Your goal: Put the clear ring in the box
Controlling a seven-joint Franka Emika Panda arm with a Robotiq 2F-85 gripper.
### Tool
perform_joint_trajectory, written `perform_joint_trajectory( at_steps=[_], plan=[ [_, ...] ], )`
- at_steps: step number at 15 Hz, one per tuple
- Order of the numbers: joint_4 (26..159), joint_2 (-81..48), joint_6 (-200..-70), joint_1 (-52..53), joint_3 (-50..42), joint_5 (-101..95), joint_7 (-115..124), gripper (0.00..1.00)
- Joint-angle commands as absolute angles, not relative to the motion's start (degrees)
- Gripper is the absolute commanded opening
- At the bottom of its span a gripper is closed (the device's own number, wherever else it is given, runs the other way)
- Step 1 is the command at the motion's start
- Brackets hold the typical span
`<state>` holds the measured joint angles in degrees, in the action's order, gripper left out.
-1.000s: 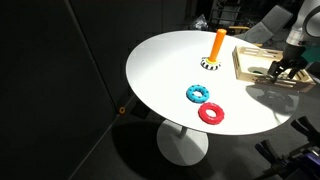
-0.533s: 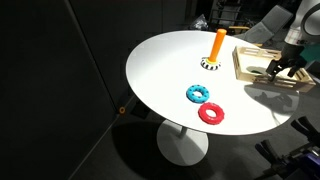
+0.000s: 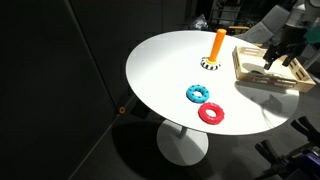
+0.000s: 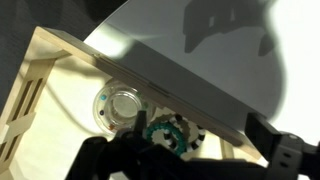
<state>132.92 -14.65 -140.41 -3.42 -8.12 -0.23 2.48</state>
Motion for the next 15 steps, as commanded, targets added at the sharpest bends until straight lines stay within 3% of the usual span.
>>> perform_joint_trajectory(
  at_steps=[1, 15],
  plan=[
    [130.9, -10.4, -132.9, -4.9, -5.0, 4.1, -3.2, 1.00],
    [127.3, -4.9, -127.9, -2.7, -3.0, 2.9, -1.2, 1.00]
  ],
)
